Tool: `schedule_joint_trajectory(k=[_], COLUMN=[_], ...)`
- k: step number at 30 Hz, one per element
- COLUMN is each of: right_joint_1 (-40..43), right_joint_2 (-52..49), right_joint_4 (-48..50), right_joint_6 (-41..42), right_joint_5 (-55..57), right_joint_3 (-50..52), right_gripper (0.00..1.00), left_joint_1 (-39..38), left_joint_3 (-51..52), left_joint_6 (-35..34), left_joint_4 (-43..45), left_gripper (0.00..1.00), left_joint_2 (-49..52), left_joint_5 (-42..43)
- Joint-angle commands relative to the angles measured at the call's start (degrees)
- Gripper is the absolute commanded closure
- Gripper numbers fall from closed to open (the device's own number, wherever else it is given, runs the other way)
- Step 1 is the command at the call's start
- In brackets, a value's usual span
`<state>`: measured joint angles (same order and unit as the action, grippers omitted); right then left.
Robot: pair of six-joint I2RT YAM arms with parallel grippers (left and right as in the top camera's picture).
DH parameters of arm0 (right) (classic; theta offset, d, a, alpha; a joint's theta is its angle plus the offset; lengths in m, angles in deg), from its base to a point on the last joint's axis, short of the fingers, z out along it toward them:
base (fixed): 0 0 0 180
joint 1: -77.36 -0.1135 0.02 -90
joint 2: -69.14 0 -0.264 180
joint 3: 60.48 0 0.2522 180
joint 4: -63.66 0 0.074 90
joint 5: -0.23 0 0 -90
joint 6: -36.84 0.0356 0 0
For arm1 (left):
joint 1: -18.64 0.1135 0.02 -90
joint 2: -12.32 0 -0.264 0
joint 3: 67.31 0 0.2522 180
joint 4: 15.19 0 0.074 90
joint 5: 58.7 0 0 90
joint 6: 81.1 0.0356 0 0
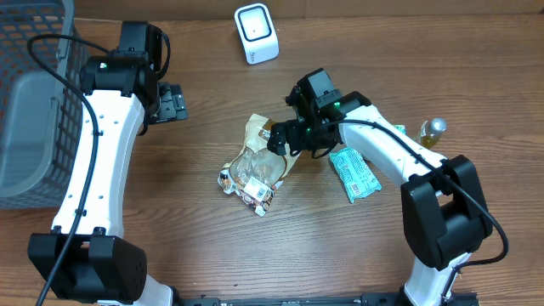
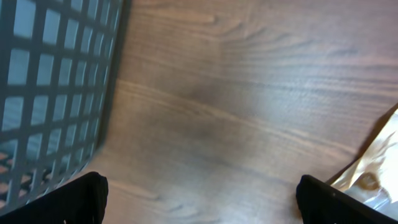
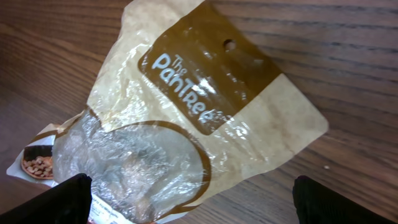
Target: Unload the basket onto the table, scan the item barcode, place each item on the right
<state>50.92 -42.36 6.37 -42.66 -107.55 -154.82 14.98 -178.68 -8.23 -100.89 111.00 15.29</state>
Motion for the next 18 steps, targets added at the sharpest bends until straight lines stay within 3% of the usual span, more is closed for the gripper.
schedule_joint_trajectory(k=[1,6,7,9,11,18], right_joint_1=[1.01,2.19,2.47,3.13,3.78,5.31], right_joint_2=[0.42,0.42,0.42,0.42,0.42,0.39], right_joint_4=[-0.02,-0.09,0.0,0.39,1.16,1.86], right_joint_6=[-0.07,-3.52,-3.72,-3.72,-3.76,-5.33], right_joint_5=[-0.5,-7.19,-8.59,-11.23,-12.59,-16.04], right_joint_3=[-0.17,-0.17,-0.17,-0.2,-0.2,-1.25], right_gripper=[0.0,0.0,0.0,0.0,0.0,0.0], left_joint_1=[0.24,0.24,0.24,0.22,-0.26,-5.77], left_joint_3=[-0.79,-0.79,-0.79,-0.76,-0.55,6.56], left_joint_6=[0.09,0.02,0.2,-0.17,-2.32,-4.85], left_joint_4=[4.09,6.01,6.56,6.6,5.07,-1.62], left_gripper=[0.0,0.0,0.09,0.66,0.96,0.96], left_joint_2=[0.24,0.24,0.24,0.33,0.66,0.7], left_joint_5=[3.56,17.22,19.32,25.55,31.52,35.45])
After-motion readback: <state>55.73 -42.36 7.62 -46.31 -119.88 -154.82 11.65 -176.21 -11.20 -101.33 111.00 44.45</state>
